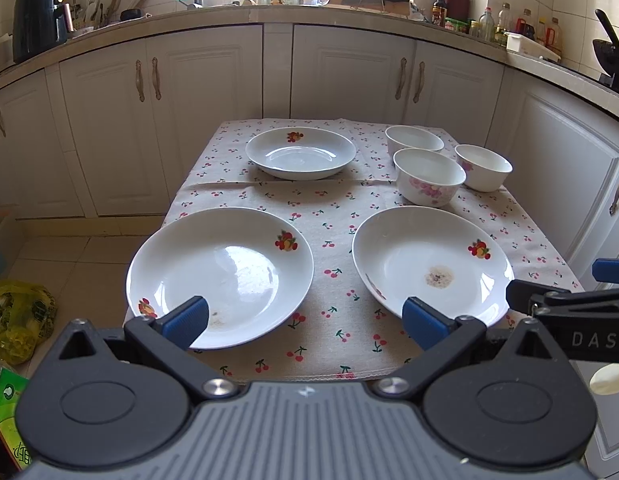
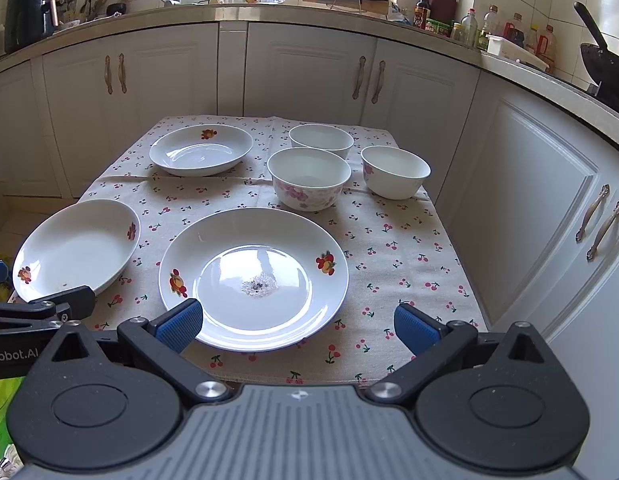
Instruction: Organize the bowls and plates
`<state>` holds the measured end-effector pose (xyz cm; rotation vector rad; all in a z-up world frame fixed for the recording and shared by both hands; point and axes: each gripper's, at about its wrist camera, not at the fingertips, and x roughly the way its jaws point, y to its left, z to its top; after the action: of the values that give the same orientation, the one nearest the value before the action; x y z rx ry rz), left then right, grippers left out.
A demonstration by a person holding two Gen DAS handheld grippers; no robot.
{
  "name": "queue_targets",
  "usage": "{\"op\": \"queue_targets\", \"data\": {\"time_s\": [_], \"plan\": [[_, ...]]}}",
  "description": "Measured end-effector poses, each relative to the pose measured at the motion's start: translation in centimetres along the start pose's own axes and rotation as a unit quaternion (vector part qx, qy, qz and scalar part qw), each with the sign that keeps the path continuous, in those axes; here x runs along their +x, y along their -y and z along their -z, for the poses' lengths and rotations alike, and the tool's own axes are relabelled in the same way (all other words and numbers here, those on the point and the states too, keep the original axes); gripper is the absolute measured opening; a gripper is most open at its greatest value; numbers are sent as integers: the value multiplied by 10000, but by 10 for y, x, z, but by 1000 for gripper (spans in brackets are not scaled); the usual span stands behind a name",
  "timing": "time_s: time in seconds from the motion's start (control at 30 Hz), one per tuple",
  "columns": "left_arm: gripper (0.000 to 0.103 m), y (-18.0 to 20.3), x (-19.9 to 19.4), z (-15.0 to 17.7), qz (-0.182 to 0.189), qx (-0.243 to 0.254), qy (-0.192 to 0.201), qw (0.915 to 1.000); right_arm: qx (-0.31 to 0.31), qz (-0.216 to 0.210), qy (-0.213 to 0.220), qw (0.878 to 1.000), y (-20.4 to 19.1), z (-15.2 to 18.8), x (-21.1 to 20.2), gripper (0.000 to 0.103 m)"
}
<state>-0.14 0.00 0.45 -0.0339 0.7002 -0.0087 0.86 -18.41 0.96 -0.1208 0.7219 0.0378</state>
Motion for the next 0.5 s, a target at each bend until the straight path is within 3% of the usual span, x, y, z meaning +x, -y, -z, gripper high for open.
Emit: {"op": "queue_targets", "data": {"time_s": [0.5], "plan": [[102,0,1,0,39,-24,6,10000,-6,23,26,10000,0,0,0,103]]}}
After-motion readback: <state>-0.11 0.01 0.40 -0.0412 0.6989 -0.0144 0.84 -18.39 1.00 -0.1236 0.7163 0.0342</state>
